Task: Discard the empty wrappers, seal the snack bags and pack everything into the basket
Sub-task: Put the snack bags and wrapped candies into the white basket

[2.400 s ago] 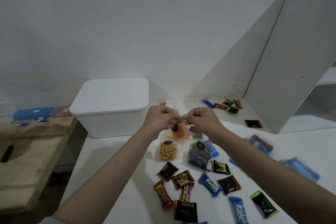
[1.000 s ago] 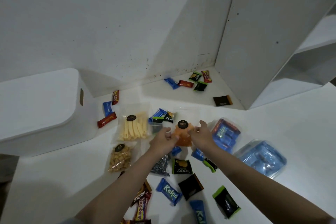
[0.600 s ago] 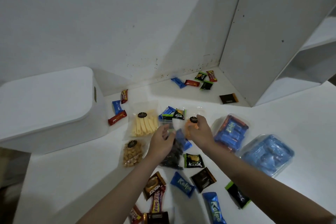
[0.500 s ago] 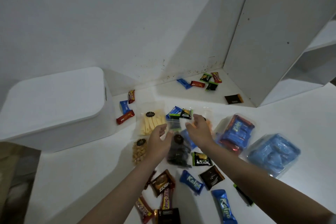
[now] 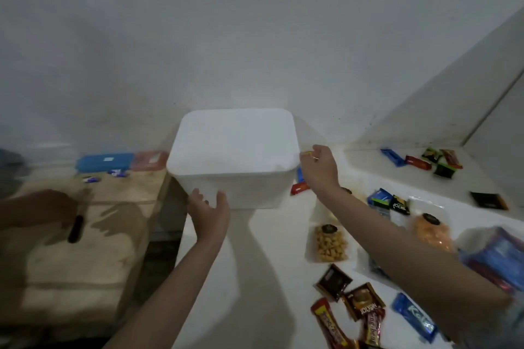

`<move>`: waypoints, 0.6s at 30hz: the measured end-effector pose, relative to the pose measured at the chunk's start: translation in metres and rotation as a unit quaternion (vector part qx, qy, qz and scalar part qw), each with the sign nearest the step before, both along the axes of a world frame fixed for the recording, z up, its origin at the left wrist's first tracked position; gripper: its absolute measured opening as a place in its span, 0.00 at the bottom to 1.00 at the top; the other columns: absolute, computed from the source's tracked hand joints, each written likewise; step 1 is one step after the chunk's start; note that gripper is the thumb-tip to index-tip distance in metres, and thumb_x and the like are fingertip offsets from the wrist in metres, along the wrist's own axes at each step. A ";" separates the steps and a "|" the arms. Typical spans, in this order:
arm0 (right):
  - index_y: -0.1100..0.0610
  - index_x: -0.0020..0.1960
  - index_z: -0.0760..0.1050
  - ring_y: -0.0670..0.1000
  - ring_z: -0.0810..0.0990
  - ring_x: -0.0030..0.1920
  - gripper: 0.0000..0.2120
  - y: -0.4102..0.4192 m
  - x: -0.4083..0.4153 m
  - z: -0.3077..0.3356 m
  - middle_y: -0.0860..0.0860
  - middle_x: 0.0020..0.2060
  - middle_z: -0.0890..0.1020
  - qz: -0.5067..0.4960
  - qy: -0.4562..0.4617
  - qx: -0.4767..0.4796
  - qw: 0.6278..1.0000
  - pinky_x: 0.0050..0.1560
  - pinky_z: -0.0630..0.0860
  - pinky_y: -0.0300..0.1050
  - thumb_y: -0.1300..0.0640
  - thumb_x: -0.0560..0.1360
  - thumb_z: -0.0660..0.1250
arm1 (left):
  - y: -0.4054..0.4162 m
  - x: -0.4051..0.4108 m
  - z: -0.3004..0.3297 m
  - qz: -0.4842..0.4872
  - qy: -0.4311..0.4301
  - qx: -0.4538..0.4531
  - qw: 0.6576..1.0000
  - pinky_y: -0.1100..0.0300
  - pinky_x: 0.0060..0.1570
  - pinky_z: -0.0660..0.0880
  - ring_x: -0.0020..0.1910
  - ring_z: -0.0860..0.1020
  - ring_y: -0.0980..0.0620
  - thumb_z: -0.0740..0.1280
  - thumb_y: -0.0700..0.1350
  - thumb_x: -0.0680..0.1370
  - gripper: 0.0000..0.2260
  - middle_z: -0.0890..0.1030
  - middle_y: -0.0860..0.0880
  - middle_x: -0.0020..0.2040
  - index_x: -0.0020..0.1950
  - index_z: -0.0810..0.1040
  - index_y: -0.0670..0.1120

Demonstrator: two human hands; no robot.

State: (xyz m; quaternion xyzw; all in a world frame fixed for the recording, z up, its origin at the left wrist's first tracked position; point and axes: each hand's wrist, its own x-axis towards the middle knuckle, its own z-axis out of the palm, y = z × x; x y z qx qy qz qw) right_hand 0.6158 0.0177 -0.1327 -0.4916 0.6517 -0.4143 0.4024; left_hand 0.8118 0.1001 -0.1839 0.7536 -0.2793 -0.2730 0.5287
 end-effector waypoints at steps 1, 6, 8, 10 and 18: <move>0.59 0.71 0.62 0.55 0.71 0.65 0.25 -0.009 0.010 0.003 0.56 0.68 0.69 -0.001 0.005 0.000 1.000 0.63 0.71 0.48 0.52 0.78 0.62 | -0.003 0.014 0.005 0.033 -0.012 -0.019 0.999 0.53 0.56 0.73 0.62 0.73 0.45 0.66 0.48 0.76 0.27 0.70 0.44 0.65 0.70 0.63 0.38; 0.65 0.70 0.59 0.61 0.70 0.65 0.31 -0.051 0.043 0.007 0.60 0.68 0.67 -0.011 0.087 0.080 0.993 0.64 0.70 0.56 0.46 0.76 0.62 | -0.038 0.063 0.032 0.120 -0.069 -0.024 0.990 0.44 0.61 0.72 0.63 0.72 0.40 0.66 0.49 0.76 0.25 0.70 0.40 0.66 0.68 0.66 0.39; 0.67 0.70 0.58 0.62 0.71 0.65 0.33 -0.064 0.050 0.003 0.62 0.67 0.68 -0.016 0.088 0.113 0.990 0.64 0.71 0.54 0.45 0.76 0.61 | -0.060 0.081 0.036 0.102 -0.080 -0.012 0.992 0.46 0.62 0.73 0.64 0.73 0.42 0.65 0.54 0.75 0.26 0.72 0.41 0.67 0.68 0.70 0.42; 0.68 0.70 0.60 0.62 0.72 0.64 0.31 -0.071 0.055 -0.004 0.62 0.66 0.72 -0.017 0.098 0.127 0.987 0.61 0.71 0.52 0.45 0.78 0.58 | -0.081 0.096 0.031 0.060 -0.097 0.023 0.993 0.47 0.63 0.72 0.66 0.72 0.42 0.64 0.61 0.74 0.31 0.72 0.44 0.68 0.70 0.68 0.44; 0.64 0.58 0.71 0.62 0.78 0.54 0.24 -0.075 0.057 -0.034 0.60 0.53 0.79 -0.093 0.210 0.067 0.971 0.50 0.73 0.51 0.42 0.77 0.59 | -0.108 0.114 -0.002 0.034 -0.132 0.051 0.989 0.46 0.62 0.73 0.63 0.75 0.42 0.66 0.68 0.67 0.38 0.75 0.45 0.66 0.70 0.66 0.45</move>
